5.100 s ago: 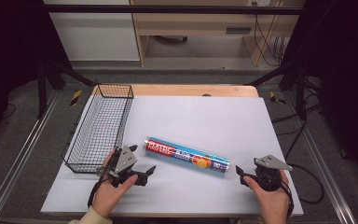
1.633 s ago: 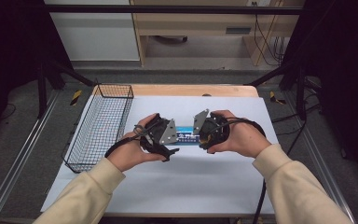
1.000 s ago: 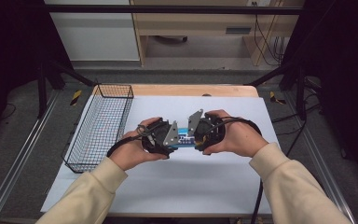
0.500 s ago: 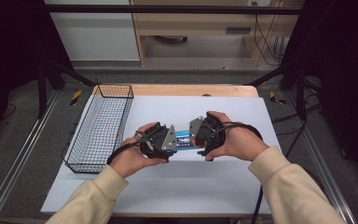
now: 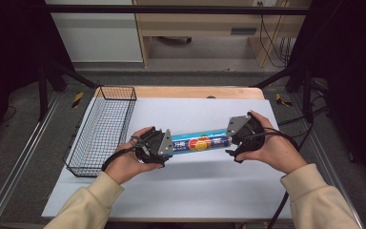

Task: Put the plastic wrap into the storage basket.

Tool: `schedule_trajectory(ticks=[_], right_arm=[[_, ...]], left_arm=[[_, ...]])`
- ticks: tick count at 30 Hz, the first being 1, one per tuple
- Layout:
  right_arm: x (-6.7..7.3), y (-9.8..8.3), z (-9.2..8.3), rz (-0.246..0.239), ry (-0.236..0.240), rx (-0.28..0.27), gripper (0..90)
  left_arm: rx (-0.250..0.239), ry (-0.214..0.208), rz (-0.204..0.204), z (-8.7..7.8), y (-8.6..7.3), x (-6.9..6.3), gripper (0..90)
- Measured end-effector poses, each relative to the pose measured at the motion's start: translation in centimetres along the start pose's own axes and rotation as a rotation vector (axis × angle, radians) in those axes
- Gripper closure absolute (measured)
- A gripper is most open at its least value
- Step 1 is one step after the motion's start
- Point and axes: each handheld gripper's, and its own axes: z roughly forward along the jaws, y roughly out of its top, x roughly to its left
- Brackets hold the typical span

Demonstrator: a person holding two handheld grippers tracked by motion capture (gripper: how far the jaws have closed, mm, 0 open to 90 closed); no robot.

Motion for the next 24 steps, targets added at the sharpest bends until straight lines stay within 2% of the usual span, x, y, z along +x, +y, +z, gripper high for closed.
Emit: schedule_trajectory(ticks=[2, 3, 4, 5, 7, 8, 9, 10, 13, 14, 15, 16, 17, 19, 20, 21, 23, 24], right_arm=[[-0.1, -0.7, 0.0, 0.028, -0.010, -0.007, 5.9], [-0.1, -1.2, 0.2, 0.067, -0.019, -0.014, 5.9], [-0.1, -1.2, 0.2, 0.067, -0.019, -0.014, 5.9], [-0.1, -2.2, 0.5, 0.121, -0.041, -0.030, 6.6], [0.1, -2.8, 0.9, 0.172, -0.058, -0.051, 7.4], [0.1, -2.8, 0.9, 0.172, -0.058, -0.051, 7.4], [0.4, -3.1, 1.2, 0.193, -0.061, -0.069, 7.6], [0.9, -3.5, 1.9, 0.239, -0.069, -0.087, 7.1], [1.6, -4.0, 2.9, 0.315, -0.082, -0.123, 7.1], [1.6, -4.0, 2.9, 0.315, -0.082, -0.123, 7.1], [2.0, -4.4, 3.5, 0.359, -0.100, -0.126, 7.2], [2.0, -4.4, 3.5, 0.359, -0.100, -0.126, 7.2], [2.4, -4.8, 4.1, 0.425, -0.108, -0.134, 7.1], [2.6, -5.5, 4.6, 0.499, -0.120, -0.147, 7.4], [2.6, -5.5, 4.6, 0.499, -0.120, -0.147, 7.4], [3.0, -6.3, 5.2, 0.582, -0.140, -0.175, 8.2], [3.4, -7.2, 6.0, 0.643, -0.173, -0.192, 8.7], [3.5, -7.5, 6.3, 0.659, -0.182, -0.189, 8.7]], left_arm=[[0.004, 0.003, -0.003, -0.1, -0.2, 0.0, 28.8], [0.007, 0.010, -0.008, -0.4, -0.5, 0.1, 28.8], [0.007, 0.010, -0.008, -0.4, -0.5, 0.1, 28.8], [0.004, 0.016, -0.022, -0.8, -0.7, 0.2, 28.8], [0.001, 0.020, -0.036, -1.2, -0.9, 0.4, 28.9], [0.001, 0.020, -0.036, -1.2, -0.9, 0.4, 28.9], [-0.006, 0.030, -0.043, -1.3, -1.1, 0.4, 28.9], [-0.006, 0.036, -0.061, -1.6, -1.2, 0.6, 29.0], [-0.009, 0.044, -0.075, -2.1, -1.4, 0.8, 29.1], [-0.009, 0.044, -0.075, -2.1, -1.4, 0.8, 29.1], [-0.020, 0.051, -0.095, -2.4, -1.5, 0.9, 29.1], [-0.020, 0.051, -0.095, -2.4, -1.5, 0.9, 29.1], [-0.021, 0.059, -0.105, -2.7, -1.5, 1.1, 29.2], [-0.025, 0.066, -0.115, -3.1, -1.4, 1.2, 29.2], [-0.025, 0.066, -0.115, -3.1, -1.4, 1.2, 29.2], [-0.029, 0.076, -0.123, -3.4, -1.4, 1.3, 29.2], [-0.026, 0.083, -0.131, -3.8, -1.2, 1.5, 29.3], [-0.024, 0.089, -0.136, -4.1, -1.1, 1.6, 29.3]])
